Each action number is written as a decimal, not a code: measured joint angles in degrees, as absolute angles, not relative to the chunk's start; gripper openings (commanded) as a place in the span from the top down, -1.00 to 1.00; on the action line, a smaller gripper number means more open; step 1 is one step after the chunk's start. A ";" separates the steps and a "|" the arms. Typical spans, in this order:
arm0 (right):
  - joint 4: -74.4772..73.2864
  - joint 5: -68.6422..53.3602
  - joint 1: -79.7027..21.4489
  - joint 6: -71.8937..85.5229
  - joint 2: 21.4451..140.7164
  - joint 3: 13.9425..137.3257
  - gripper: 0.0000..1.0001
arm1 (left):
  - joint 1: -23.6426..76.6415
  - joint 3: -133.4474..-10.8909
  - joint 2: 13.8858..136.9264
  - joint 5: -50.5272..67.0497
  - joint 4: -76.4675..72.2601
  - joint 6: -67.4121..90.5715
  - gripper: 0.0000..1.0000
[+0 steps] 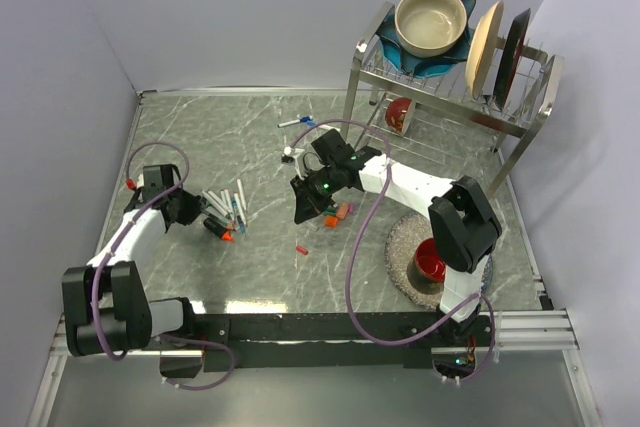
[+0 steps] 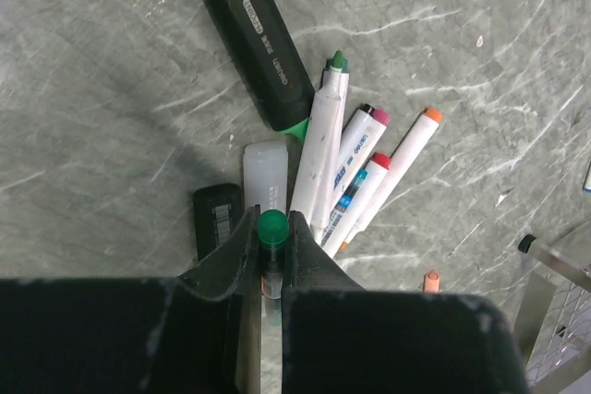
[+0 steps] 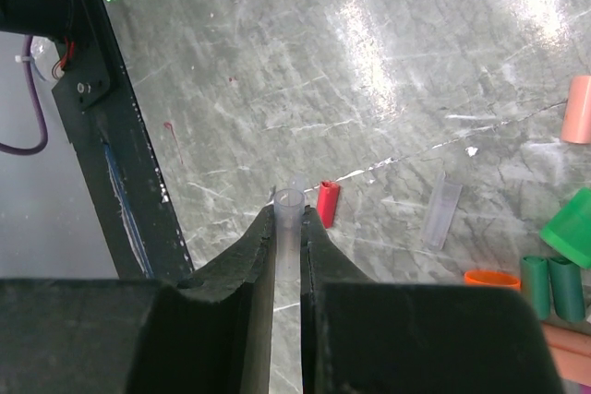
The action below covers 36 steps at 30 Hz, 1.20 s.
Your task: Open the pen caps
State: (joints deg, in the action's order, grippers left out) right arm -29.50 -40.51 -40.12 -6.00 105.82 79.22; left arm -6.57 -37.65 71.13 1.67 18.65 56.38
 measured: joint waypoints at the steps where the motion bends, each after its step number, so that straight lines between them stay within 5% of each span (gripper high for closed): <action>1: -29.61 -40.53 -40.12 -6.09 105.82 79.22 1.00 | -6.57 -37.63 71.68 1.76 18.20 56.34 0.89; 11: -29.85 -40.53 -40.07 -6.39 105.89 79.22 0.99 | -6.57 -37.63 75.53 2.28 16.73 55.83 0.46; 36: -32.29 -29.12 -37.01 -10.22 108.38 81.36 0.88 | -6.57 -37.58 72.88 2.39 17.04 55.31 0.03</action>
State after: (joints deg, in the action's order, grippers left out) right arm -32.29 -29.12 -37.01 -10.22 108.38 81.36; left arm -6.57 -37.58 72.88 2.39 17.04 55.31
